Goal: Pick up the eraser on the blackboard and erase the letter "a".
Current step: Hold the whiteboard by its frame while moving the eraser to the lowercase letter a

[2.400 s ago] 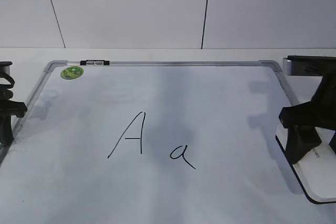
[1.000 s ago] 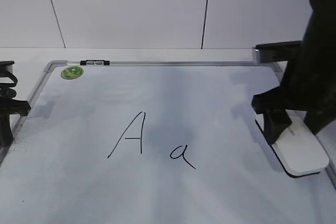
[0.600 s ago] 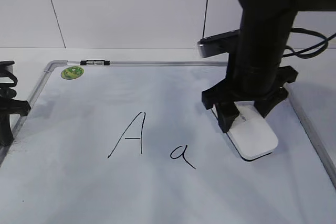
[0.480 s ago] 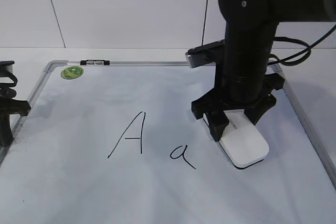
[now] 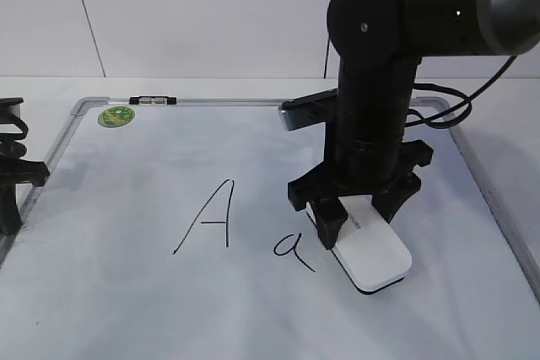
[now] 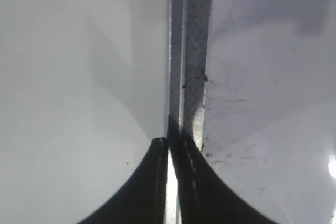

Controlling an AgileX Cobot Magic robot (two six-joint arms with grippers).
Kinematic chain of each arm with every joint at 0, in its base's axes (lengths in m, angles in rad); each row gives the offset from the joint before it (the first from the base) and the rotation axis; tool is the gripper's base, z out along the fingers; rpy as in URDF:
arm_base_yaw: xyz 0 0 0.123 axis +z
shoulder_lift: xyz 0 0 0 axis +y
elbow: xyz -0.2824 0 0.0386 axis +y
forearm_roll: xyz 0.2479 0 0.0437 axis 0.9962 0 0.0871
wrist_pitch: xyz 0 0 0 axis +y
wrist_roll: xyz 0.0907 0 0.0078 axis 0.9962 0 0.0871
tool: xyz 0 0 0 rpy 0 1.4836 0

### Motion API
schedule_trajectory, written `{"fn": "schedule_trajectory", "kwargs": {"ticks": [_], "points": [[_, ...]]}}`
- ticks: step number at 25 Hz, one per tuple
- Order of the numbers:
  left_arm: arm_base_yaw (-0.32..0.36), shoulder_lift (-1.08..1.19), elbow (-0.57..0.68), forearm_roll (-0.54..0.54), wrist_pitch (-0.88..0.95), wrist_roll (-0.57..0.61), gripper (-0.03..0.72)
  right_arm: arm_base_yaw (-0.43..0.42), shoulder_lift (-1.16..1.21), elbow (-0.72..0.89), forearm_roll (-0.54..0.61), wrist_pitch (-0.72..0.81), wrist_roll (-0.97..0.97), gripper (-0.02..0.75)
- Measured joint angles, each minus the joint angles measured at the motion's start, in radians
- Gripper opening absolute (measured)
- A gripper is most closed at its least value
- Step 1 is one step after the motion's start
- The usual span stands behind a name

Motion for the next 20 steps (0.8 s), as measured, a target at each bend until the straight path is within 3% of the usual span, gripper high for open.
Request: {"fn": "schedule_trajectory", "kwargs": {"ticks": [20], "points": [[0.0, 0.0, 0.0, -0.003, -0.002, 0.0, 0.014, 0.004, 0.092, -0.064, 0.044, 0.0, -0.025, 0.561]]}}
